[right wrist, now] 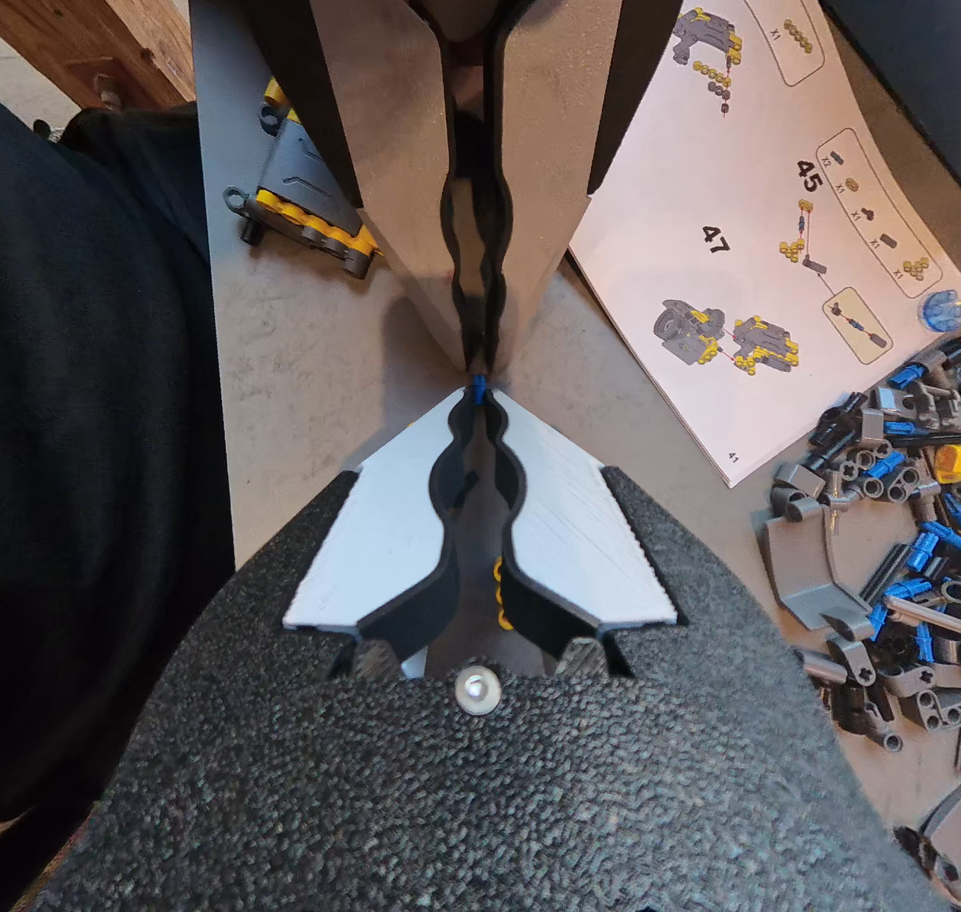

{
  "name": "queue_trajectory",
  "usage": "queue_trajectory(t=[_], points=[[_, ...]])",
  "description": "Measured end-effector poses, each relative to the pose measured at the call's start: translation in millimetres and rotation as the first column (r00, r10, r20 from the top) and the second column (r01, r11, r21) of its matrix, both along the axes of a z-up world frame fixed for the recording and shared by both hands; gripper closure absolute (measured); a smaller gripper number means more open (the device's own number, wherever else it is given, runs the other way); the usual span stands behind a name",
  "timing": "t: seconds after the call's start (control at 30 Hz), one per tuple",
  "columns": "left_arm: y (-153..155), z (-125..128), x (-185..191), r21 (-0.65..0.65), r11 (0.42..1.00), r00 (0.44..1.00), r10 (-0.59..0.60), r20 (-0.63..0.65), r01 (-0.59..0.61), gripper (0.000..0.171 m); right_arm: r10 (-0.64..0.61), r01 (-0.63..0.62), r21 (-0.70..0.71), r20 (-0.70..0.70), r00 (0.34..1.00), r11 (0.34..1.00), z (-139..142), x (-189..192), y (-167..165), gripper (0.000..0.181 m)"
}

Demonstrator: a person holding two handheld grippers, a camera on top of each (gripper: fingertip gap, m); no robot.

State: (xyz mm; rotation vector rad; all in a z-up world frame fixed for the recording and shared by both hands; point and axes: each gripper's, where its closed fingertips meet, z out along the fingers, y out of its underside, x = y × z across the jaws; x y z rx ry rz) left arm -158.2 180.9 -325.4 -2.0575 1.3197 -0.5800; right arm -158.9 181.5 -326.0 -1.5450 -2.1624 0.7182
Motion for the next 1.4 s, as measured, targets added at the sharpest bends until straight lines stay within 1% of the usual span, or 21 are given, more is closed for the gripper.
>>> queue_trajectory(t=[0.33,0.5,0.6,0.67,0.7,0.77,0.87,0.97,1.03,1.17,1.27,1.4], points=[[0,0,1,0.010,1.000,1.000,0.001,-0.009,-0.001,0.168,0.014,-0.013,0.007,-0.026,1.000,1.000,0,-3,-1,0.181],[0,0,1,0.007,1.000,1.000,0.004,-0.004,-0.003,0.169,-0.008,0.007,-0.028,-0.044,0.999,1.000,0,-4,-2,0.181],[0,0,1,-0.001,1.000,1.000,0.009,0.008,-0.009,0.170,-0.049,0.048,-0.090,-0.011,0.999,0.995,0,-3,-1,0.179],[0,0,2,0.025,1.000,1.000,0.007,-0.003,-0.007,0.169,-0.072,0.073,-0.119,0.015,0.997,0.990,0,-1,0,0.178],[1,0,3,0.045,0.999,1.000,0.009,-0.012,-0.008,0.168,-0.082,0.083,-0.107,0.013,0.997,0.991,0,0,1,0.176],[1,0,5,0.066,0.998,1.000,0.004,-0.023,-0.002,0.168,-0.105,0.104,-0.059,-0.015,0.994,0.993,3,1,6,0.164],[3,0,4,0.062,0.998,1.000,0.020,-0.020,-0.018,0.168,-0.149,0.148,-0.039,-0.041,0.988,0.988,14,12,13,0.164],[4,0,3,0.040,0.999,1.000,0.028,-0.010,-0.028,0.169,-0.200,0.197,-0.069,-0.046,0.979,0.978,26,29,22,0.165],[5,0,2,0.043,0.998,0.999,0.037,-0.012,-0.037,0.166,-0.216,0.213,-0.078,-0.032,0.976,0.974,29,41,25,0.165],[7,1,0,0.053,0.998,0.999,0.045,-0.025,-0.043,0.162,-0.223,0.223,-0.060,-0.008,0.975,0.973,24,52,23,0.167],[7,1,0,0.056,0.998,0.999,0.044,-0.023,-0.043,0.162,-0.218,0.219,-0.075,0.016,0.976,0.973,15,53,15,0.168],[6,0,0,0.051,0.998,0.999,0.044,-0.025,-0.043,0.162,-0.220,0.220,-0.094,0.011,0.975,0.971,8,47,8,0.167]])
